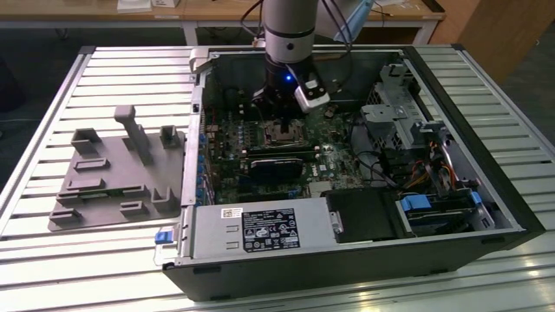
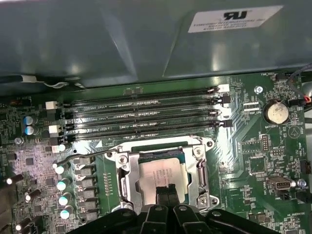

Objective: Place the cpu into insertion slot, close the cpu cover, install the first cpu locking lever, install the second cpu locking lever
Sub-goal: 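Close the cpu cover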

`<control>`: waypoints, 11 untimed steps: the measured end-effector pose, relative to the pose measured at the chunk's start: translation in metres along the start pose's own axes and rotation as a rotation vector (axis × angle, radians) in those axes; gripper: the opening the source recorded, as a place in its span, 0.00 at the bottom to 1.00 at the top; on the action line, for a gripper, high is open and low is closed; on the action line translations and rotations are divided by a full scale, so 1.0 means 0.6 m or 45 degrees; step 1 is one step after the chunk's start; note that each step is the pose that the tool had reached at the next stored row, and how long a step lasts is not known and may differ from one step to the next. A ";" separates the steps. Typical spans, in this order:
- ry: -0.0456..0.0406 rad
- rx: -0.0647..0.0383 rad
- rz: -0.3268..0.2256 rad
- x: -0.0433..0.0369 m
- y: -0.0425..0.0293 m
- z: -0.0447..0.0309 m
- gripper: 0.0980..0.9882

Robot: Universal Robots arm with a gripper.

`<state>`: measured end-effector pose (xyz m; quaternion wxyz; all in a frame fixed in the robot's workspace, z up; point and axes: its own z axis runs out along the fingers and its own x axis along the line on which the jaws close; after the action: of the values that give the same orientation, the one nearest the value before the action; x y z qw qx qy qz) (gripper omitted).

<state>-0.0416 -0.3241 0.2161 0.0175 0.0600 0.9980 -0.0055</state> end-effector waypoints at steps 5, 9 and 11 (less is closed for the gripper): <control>0.000 0.000 0.000 0.006 -0.002 0.002 0.01; 0.000 0.000 -0.001 0.016 -0.003 0.004 0.01; 0.000 0.000 -0.004 0.021 -0.003 0.005 0.01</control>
<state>-0.0542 -0.3247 0.2129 0.0174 0.0582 0.9981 -0.0054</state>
